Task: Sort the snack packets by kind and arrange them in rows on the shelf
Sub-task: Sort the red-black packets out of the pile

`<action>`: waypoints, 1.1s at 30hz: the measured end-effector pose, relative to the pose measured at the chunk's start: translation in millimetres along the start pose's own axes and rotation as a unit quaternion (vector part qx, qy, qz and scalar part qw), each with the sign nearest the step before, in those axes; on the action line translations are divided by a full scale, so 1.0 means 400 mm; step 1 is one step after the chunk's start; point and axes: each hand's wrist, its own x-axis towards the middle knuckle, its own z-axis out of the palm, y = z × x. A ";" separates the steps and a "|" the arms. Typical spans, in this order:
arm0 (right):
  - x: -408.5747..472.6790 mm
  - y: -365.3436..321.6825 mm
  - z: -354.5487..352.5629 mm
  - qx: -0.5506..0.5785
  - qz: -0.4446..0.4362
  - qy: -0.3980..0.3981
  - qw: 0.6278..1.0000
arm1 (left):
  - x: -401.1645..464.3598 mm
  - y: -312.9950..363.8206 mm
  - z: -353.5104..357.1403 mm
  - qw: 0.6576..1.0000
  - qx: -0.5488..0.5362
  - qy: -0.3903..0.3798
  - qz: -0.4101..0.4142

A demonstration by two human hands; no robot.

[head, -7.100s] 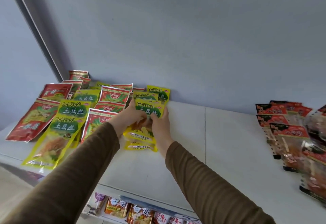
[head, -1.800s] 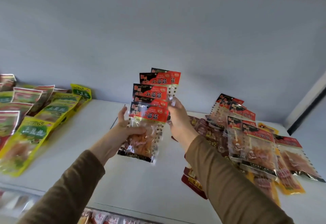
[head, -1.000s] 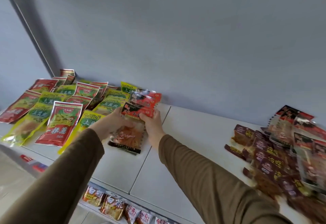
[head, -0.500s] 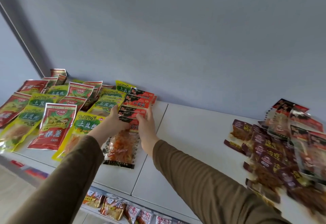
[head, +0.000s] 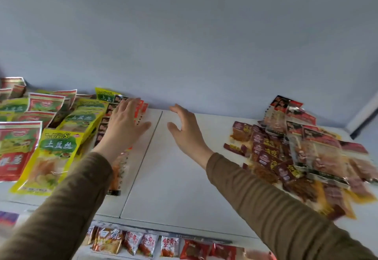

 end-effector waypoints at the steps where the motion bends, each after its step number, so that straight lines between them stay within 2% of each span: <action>1: -0.012 0.019 -0.034 -0.042 -0.013 0.004 0.999 | 0.003 0.028 0.021 1.000 0.001 -0.010 0.024; 4: -0.048 0.064 -0.146 -0.156 -0.040 0.021 0.987 | 0.006 0.115 0.092 0.996 0.012 -0.043 0.082; 8: -0.106 0.113 -0.284 -0.275 -0.031 0.036 0.960 | 0.003 0.243 0.185 0.986 -0.007 -0.077 0.146; 16: -0.248 0.201 -0.489 -0.368 0.049 0.084 0.925 | -0.050 0.474 0.317 0.957 -0.014 -0.159 0.243; 26: -0.406 0.337 -0.745 -0.339 0.172 0.152 0.912 | -0.138 0.720 0.429 0.938 -0.083 -0.239 0.237; 29: -0.414 0.398 -0.797 -0.321 0.230 0.133 0.909 | -0.141 0.781 0.462 0.942 -0.089 -0.247 0.207; 33: -0.408 0.458 -0.816 -0.315 0.286 0.077 0.902 | -0.125 0.831 0.510 0.956 -0.085 -0.254 0.122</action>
